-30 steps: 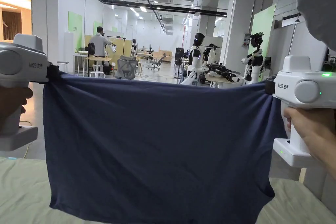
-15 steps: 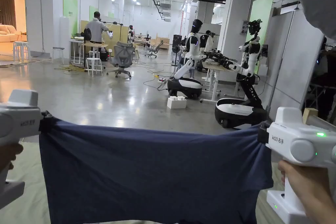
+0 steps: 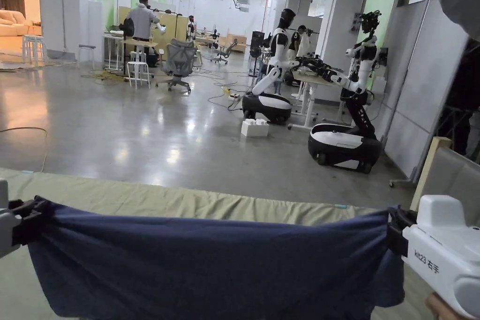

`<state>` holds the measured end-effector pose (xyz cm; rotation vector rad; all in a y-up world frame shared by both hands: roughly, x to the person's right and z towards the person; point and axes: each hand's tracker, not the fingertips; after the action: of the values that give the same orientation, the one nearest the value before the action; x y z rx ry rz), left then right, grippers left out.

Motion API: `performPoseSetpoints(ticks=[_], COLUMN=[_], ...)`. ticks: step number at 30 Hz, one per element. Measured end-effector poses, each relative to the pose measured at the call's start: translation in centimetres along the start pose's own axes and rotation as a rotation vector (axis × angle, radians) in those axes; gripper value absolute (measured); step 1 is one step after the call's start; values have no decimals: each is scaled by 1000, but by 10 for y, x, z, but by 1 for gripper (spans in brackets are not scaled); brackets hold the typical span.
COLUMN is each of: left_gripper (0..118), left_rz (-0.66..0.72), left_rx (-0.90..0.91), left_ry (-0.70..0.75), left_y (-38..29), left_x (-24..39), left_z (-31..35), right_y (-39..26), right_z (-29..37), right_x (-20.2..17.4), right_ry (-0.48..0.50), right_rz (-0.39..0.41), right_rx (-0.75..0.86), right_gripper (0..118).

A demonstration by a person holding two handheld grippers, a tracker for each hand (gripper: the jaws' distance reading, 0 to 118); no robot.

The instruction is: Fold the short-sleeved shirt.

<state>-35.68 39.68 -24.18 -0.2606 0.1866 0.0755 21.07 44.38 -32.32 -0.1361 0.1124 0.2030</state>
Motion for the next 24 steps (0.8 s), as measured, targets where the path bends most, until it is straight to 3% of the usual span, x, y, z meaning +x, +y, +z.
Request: performPoseSetpoints(ticks=[3,5,6,9,10,12,15,19,24], left_gripper=[8,8,8,8,8,8,8,8,8], left_rz=[15,21,13,22,36,50,77,54,-31], left_rx=[-9,-30,-41,-79,-101,-138,-210,-308,-463], left_ry=[10,12,17,22,28,40,47,54,77], left_y=[-30,-52,-64,-101,-115,-138,-172,-209,-249], left_x=[-5,-7,-7,-8,-8,-9,-8,-6,-12], left_z=[27,44,54,77,86,99,115,124,111], right_y=[-28,-48,-62,-101,-114,-143,-180,-228,-265], right_z=[33,54,63,93,101,118,137,148,147], right_x=[-6,-13,-15,-25,-28,-33,-42,-43,-53], right_ry=[15,7,14,2,3,18,18,19,77], right_rz=[-15,35,11,38,76,1,27,-55,54], right_rx=[-46,-48,-106,-164,-162,-259,-314,-488,-556], right_gripper=[5,5,5,5,5,5,5,5,5])
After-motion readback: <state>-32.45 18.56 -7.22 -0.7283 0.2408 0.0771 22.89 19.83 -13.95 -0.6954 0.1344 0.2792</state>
